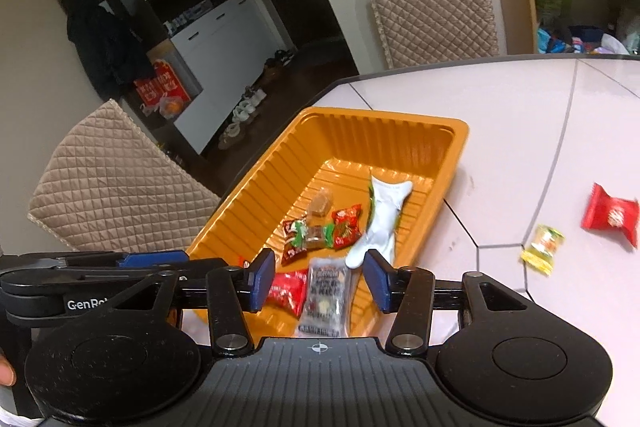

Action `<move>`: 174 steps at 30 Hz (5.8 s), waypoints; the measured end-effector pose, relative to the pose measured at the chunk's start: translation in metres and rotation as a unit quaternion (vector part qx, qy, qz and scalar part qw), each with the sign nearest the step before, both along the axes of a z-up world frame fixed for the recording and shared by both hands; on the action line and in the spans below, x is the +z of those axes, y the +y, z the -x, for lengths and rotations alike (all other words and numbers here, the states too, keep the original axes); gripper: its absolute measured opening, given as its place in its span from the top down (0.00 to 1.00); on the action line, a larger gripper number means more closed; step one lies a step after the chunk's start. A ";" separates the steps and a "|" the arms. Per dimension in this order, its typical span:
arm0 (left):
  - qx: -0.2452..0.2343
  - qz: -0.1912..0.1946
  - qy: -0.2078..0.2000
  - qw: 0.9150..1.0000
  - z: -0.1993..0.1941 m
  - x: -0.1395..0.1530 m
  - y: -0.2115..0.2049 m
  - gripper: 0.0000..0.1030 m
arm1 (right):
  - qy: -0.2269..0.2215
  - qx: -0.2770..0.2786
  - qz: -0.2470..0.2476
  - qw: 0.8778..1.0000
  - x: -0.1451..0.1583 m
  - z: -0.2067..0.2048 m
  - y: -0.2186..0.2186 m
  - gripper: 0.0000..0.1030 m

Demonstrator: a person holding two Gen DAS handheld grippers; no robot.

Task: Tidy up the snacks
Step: 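Open both grippers to drop the red and green candies into the tray, then move both grippers back toward the yellow candy and red packet, then close the left gripper on the yellow wrapped candy, then grasp the red pillow packet with right while left holds the yellow candy, then carry the yellow candy and red packet over the orange tray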

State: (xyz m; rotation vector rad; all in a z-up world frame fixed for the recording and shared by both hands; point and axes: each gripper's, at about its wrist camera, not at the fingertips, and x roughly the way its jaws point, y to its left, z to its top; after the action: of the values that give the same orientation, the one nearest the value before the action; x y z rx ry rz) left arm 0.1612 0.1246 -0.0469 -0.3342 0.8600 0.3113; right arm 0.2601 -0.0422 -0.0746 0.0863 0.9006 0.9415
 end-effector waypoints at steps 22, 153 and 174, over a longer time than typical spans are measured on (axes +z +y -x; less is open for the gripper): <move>-0.076 0.007 0.007 0.997 0.031 0.003 -0.087 0.35 | 0.020 -0.107 0.024 0.994 -0.001 0.049 -0.127 0.29; -0.145 -0.047 0.004 0.988 -0.209 -0.071 -0.139 0.81 | -0.033 -0.175 0.072 0.981 -0.067 -0.135 -0.139 0.60; -0.152 -0.037 -0.013 0.988 -0.053 -0.013 -0.176 0.81 | -0.015 -0.151 0.050 0.987 -0.004 0.005 -0.188 0.60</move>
State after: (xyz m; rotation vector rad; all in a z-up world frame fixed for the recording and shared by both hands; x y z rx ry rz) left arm 0.2146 -0.0512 -0.0597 -0.1353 0.8587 0.0556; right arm 0.2556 -0.2302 -0.0791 0.1199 0.8759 0.6130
